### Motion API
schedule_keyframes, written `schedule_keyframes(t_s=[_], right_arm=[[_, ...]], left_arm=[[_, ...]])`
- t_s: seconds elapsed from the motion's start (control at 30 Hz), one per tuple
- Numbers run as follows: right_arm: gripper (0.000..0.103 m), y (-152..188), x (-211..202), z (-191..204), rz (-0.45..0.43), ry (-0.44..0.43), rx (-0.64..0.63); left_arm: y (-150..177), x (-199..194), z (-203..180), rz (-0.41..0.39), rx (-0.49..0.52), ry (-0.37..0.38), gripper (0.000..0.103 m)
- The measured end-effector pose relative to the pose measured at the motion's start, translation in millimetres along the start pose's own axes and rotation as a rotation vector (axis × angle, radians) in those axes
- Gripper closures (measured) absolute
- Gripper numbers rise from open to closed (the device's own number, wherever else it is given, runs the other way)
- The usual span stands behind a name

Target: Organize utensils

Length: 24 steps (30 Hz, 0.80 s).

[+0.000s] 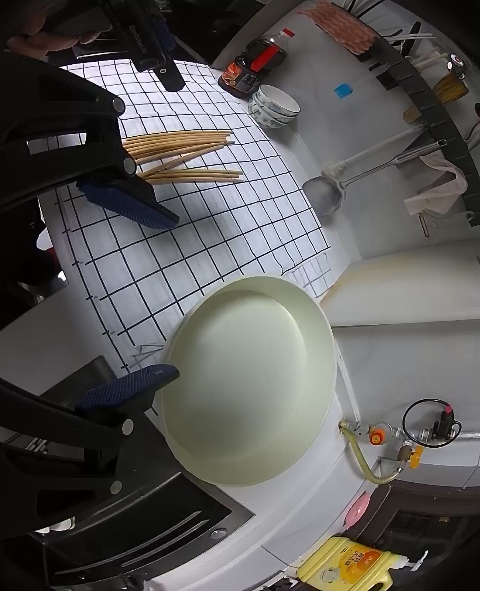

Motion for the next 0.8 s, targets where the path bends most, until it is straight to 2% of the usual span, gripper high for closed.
schedule_keyframes(t_s=[0.07, 0.8], right_arm=[[0.031, -0.2, -0.9, 0.1, -0.004, 0.000, 0.000], [0.031, 2.0, -2.3, 2.7, 0.001, 0.005, -0.002]], left_arm=[[0.3, -0.5, -0.7, -0.013, 0.018, -0.031, 0.006], [0.7, -3.9, -1.3, -0.003, 0.014, -0.022, 0.006]])
Point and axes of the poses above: each gripper's, at about its wrist camera, not at the fingertips, and x roughly the way its jaws point, z to its left, y to its underside, the point moved 7 cm from there along x, roughly the way its jaws point, and after that the axes turned 9 degrees about -x, right-handed, at the moved point
